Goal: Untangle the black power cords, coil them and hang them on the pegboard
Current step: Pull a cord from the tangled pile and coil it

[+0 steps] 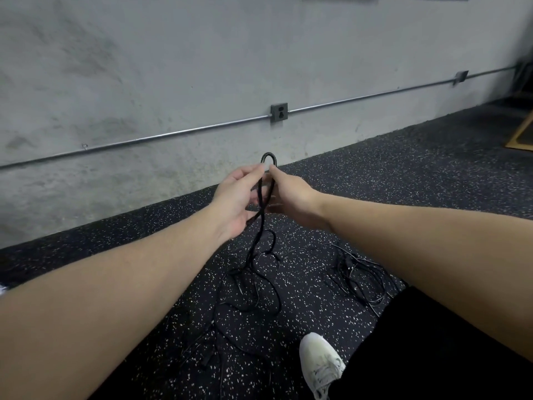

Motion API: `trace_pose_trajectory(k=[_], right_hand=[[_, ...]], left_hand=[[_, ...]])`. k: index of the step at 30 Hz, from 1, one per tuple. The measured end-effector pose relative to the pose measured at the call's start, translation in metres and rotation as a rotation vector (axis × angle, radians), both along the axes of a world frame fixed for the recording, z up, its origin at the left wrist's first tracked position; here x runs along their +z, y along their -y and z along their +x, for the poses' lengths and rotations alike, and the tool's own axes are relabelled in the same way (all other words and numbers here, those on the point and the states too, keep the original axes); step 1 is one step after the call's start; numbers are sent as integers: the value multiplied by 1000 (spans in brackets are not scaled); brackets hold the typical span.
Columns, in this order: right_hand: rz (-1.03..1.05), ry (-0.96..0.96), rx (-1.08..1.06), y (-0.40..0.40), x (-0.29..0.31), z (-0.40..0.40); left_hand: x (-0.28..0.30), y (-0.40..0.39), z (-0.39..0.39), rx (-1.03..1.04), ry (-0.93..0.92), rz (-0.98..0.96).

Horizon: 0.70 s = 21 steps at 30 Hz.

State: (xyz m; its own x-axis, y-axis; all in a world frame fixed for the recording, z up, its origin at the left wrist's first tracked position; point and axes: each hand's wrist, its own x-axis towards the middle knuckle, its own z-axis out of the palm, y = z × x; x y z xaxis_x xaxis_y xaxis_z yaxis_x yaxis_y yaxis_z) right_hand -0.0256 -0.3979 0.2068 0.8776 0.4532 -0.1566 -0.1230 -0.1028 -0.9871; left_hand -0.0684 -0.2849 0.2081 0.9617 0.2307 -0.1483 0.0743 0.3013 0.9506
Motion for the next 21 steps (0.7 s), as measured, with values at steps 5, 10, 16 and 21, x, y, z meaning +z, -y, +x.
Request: trace_pose_trajectory(k=[5, 10, 16, 21], right_hand=[[112, -15, -144, -22, 12, -4], [354, -172, -172, -31, 26, -8], [148, 67, -170, -18, 24, 4], [-46, 88, 293, -1, -1, -2]], left_hand=[[-6, 2, 0, 39, 57, 164], [-14, 2, -9, -98, 3, 362], [-29, 0, -19, -179, 30, 797], [-11, -4, -13, -92, 113, 288]])
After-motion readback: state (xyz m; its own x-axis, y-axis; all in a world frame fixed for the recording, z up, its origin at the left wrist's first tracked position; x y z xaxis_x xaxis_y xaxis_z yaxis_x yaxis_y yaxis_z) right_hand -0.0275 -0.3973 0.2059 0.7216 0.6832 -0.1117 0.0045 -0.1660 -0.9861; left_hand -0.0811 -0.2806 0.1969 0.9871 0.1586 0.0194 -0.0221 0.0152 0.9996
